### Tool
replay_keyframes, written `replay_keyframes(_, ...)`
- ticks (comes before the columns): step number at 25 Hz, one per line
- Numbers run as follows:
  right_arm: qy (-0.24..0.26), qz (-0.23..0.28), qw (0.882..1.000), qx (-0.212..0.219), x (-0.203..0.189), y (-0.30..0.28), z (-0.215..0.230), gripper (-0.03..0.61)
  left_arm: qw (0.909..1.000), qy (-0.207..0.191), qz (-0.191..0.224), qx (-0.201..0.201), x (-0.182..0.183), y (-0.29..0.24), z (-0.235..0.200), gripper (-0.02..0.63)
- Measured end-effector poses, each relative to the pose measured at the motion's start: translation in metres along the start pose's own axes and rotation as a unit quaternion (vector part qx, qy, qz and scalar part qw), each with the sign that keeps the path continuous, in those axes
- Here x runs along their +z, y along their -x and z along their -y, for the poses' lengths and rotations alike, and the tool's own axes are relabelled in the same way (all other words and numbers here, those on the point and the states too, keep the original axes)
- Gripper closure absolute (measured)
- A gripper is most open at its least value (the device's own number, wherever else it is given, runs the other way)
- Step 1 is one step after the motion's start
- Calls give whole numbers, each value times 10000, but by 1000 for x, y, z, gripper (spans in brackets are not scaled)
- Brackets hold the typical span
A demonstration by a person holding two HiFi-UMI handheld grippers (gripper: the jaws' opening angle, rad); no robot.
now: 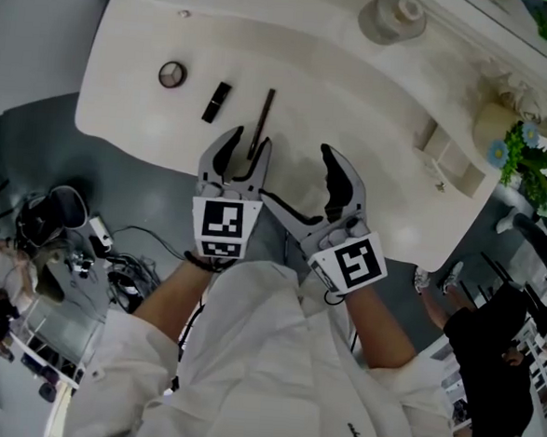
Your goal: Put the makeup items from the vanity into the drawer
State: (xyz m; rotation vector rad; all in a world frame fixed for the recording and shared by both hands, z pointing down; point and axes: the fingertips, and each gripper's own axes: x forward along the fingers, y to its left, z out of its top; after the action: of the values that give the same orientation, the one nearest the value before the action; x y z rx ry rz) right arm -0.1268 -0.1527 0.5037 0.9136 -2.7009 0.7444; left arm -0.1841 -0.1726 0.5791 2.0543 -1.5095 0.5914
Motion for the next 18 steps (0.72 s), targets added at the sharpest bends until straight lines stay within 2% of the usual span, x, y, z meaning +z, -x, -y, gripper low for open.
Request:
replay_keyframes(4,-41,30,10000,-35,2,2,6,94,9993,-252,-254,42,-6,-2,2,442)
replay_keyframes(11,-93,10,9998,-156,1,5,18,94,9965,-407,-695,203,-14,-9,0,486)
replay_keyframes(18,-105,-5,9999,-131,1,5,20,94,9957,-413,-803,181,-15,-11,0,492)
